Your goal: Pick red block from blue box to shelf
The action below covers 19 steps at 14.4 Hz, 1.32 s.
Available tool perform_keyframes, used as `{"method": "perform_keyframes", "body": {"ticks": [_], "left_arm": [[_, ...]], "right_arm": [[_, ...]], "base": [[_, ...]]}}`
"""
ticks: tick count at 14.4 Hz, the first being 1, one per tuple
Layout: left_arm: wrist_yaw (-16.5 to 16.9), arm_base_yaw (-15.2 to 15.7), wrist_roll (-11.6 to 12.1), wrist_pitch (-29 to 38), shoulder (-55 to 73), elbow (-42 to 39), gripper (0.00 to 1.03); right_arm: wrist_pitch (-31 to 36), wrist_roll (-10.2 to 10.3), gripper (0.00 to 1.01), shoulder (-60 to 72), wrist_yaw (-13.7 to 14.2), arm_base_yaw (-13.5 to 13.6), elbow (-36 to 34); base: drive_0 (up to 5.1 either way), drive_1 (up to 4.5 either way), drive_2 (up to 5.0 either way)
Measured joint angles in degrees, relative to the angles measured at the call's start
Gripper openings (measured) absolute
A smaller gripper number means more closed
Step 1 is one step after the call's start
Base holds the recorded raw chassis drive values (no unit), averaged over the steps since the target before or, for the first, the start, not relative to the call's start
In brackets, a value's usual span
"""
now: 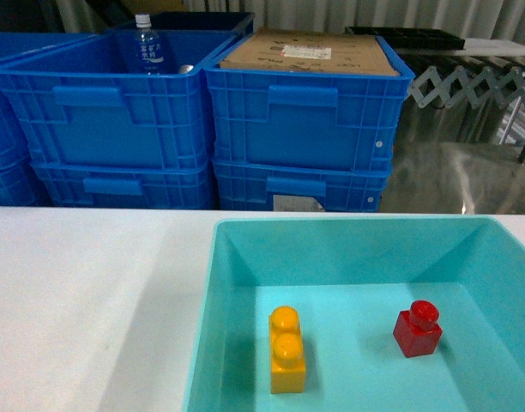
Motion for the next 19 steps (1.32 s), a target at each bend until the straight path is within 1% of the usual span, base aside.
{"method": "perform_keyframes", "body": {"ticks": [19], "left_arm": [[0.0,0.0,0.0,0.0,0.0,0.0,0.98]], "right_arm": [[0.0,0.0,0.98,0.0,0.0,0.0,0.0]], "base": [[0.0,0.00,0.0]]}}
